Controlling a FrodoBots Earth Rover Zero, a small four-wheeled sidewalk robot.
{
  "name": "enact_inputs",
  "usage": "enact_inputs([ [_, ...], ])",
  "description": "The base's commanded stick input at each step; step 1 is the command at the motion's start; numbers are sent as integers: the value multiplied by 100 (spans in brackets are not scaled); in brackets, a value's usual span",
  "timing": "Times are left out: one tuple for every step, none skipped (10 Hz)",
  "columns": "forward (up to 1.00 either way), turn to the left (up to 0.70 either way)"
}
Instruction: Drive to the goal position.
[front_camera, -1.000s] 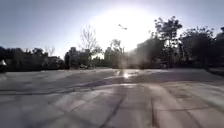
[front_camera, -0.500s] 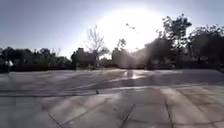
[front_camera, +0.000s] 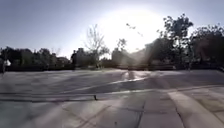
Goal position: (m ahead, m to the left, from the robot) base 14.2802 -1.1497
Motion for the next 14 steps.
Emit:
enact_inputs([
  [70, 0],
  [70, 0],
  [70, 0],
  [70, 0],
  [70, 0],
  [70, 0],
  [70, 0],
  [70, 0],
  [70, 0],
  [70, 0],
  [70, 0],
  [70, 0],
  [70, 0],
  [70, 0],
])
